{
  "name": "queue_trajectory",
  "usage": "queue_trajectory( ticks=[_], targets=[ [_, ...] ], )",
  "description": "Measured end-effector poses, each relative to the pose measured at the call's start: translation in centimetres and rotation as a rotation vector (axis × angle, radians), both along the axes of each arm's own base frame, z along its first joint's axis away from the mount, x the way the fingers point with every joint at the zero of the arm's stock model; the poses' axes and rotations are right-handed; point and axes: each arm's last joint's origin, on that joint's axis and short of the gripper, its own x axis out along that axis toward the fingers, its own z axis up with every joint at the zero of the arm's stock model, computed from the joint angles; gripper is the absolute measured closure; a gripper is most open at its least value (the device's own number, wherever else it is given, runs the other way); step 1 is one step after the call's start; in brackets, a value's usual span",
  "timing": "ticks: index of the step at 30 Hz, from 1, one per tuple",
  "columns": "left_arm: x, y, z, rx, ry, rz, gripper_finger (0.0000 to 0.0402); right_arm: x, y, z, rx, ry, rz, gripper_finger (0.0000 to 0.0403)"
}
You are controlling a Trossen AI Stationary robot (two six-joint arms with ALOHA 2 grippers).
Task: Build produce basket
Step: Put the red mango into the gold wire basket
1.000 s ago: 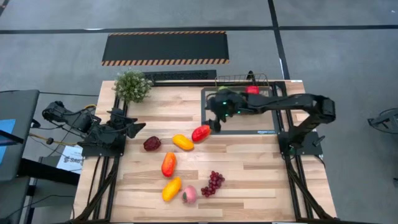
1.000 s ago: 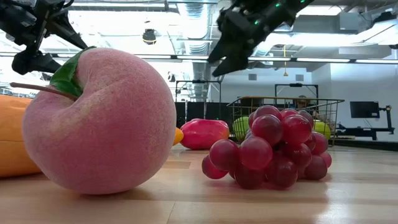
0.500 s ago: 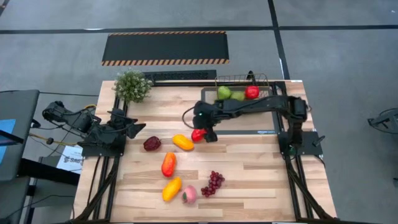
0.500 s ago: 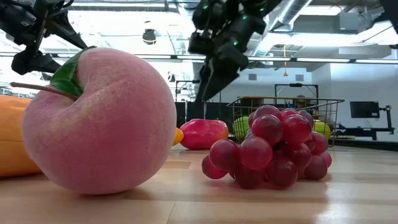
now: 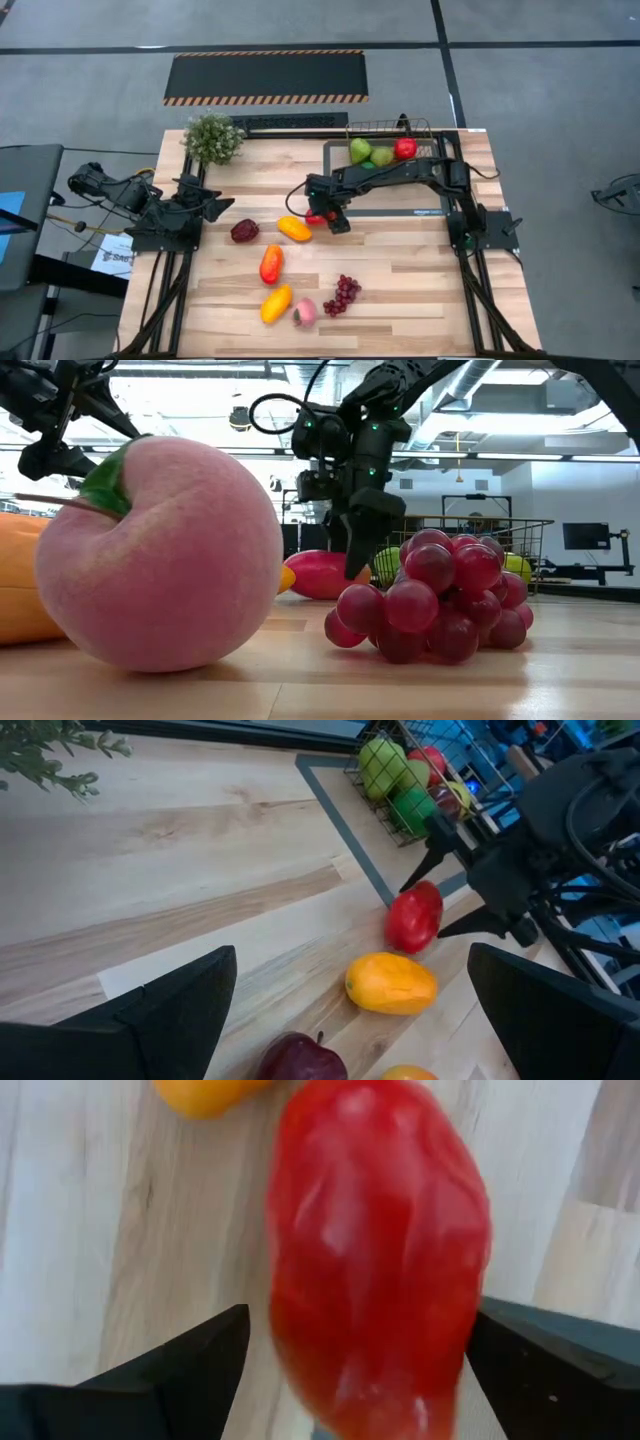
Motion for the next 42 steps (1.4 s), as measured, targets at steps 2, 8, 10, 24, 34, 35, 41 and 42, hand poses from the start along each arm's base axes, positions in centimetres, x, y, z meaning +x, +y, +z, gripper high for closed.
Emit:
queue_trajectory(
  ticks=[2, 8, 10, 24, 34, 35, 41, 42],
  targets=[
    [0.0, 0.0, 0.0, 0.0, 0.0, 0.0, 0.0017, 0.2, 0.0, 0.1, 0.006, -0.023, -0.029, 0.0035],
    [0.0, 0.0, 0.0, 0.009, -0.001, 0.005, 0.0017, 0.2, -0.1, 0.9, 0.0, -0.057, -0.07, 0.0082],
    [0.0, 0.0, 0.0, 0.014, -0.003, 0.01, 0.0017, 0.2, -0.1, 0.9, 0.0, -0.049, -0.083, 0.0098],
    [0.0, 0.0, 0.0, 0.018, -0.003, 0.011, 0.0017, -3.6, -1.9, 11.0, 0.067, -0.294, -0.312, 0.0124],
    [0.0, 0.1, 0.0, 0.022, 0.001, 0.013, 0.0017, -13.0, -7.8, 18.0, -0.345, -0.241, -0.583, 0.0117],
    [0.0, 0.1, 0.0, 0.022, 0.002, 0.013, 0.0017, -13.5, -8.4, 17.9, -0.36, -0.208, -0.587, 0.0115],
    [0.0, 0.1, 0.0, 0.016, -0.002, 0.018, 0.0017, -16.5, -12.0, 14.6, -0.305, 0.007, -0.791, 0.0112],
    [0.0, 0.1, 0.0, 0.015, -0.004, 0.021, 0.0017, -17.3, -12.6, 13.8, -0.294, 0.035, -0.839, 0.0112]
  ],
)
